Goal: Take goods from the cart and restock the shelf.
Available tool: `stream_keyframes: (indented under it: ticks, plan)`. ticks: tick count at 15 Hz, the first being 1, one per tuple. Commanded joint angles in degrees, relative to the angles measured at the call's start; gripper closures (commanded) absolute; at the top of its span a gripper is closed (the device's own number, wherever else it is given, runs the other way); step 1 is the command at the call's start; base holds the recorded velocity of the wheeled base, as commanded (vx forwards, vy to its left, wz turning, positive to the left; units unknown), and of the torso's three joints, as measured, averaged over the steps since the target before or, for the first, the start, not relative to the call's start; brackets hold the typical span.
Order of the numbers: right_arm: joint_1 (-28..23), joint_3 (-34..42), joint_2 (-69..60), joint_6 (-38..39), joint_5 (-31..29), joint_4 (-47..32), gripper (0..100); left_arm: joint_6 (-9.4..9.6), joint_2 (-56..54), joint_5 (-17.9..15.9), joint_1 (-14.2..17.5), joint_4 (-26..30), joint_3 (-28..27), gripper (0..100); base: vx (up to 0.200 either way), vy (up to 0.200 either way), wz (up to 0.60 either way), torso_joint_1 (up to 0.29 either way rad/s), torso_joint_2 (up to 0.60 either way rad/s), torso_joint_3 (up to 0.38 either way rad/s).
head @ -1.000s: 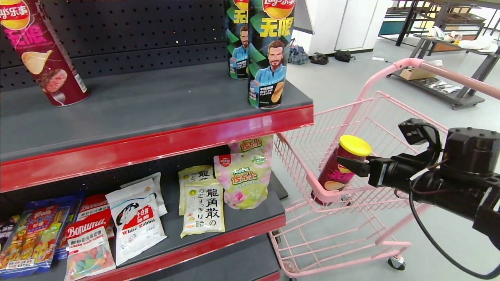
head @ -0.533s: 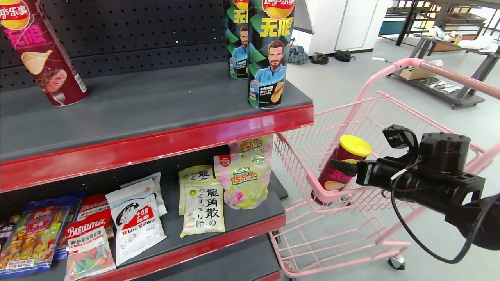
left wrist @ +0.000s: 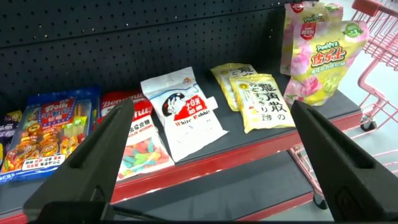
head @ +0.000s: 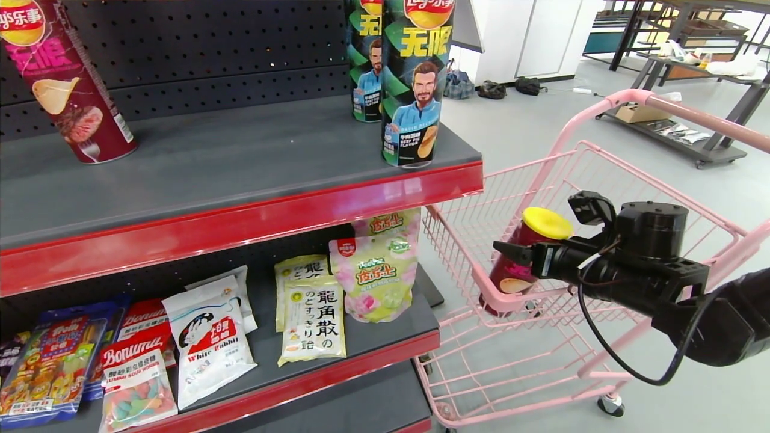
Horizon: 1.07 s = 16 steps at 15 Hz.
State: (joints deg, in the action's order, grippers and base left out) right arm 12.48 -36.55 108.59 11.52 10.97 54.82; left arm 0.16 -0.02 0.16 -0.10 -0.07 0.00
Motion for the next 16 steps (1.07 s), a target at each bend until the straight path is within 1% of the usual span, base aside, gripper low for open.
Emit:
stream_keyframes:
  ticks: [1,2,3,10,11,12,13,14,15,16]
  plan:
    - [0.52,-1.16,1.18,-0.01,0.01,0.02,0,0.02,0.02,0.02,0.01,-0.01,0.0,0,0.0,0.0,0.0,0.0,0.0,0.0]
    - [1.05,-1.16,1.36,0.08,-0.34,0.02,0,0.02,0.02,0.02,0.01,-0.01,0.0,0,0.0,0.0,0.0,0.0,0.0,0.0]
    - [1.23,-1.16,2.06,0.08,-0.42,0.02,100,0.02,0.02,0.02,0.01,-0.01,0.0,0,0.0,0.0,0.0,0.0,0.0,0.0]
    - [1.32,-2.21,0.92,-0.53,-0.07,0.02,100,0.02,0.02,0.02,0.01,-0.01,0.0,0,0.0,0.0,0.0,0.0,0.0,0.0]
    - [1.23,-3.18,-0.49,-1.15,-0.16,-0.5,100,0.02,0.02,0.02,0.01,-0.01,0.0,0,0.0,0.0,0.0,0.0,0.0,0.0]
    - [0.79,-6.69,-1.54,-3.08,-0.16,-1.21,100,0.02,0.02,0.02,0.01,-0.01,0.0,0,0.0,0.0,0.0,0.0,0.0,0.0]
    - [-0.09,-10.03,-3.21,-5.37,-0.16,-3.41,100,0.02,0.02,0.02,0.01,-0.01,0.0,0,0.0,0.0,0.0,0.0,0.0,0.0]
    - [-0.88,-13.55,-5.67,-7.21,-0.16,-7.89,100,0.02,0.02,0.02,0.01,-0.01,0.0,0,0.0,0.0,0.0,0.0,0.0,0.0]
    - [-0.97,-15.13,-7.26,-7.65,-0.16,-10.52,100,0.02,0.02,0.02,0.01,-0.01,0.0,0,0.0,0.0,0.0,0.0,0.0,0.0]
    - [-1.5,-19.09,-12.09,-8.18,-0.42,-18.08,100,0.02,0.02,0.02,0.01,-0.01,0.0,0,0.0,0.0,0.0,0.0,0.0,0.0]
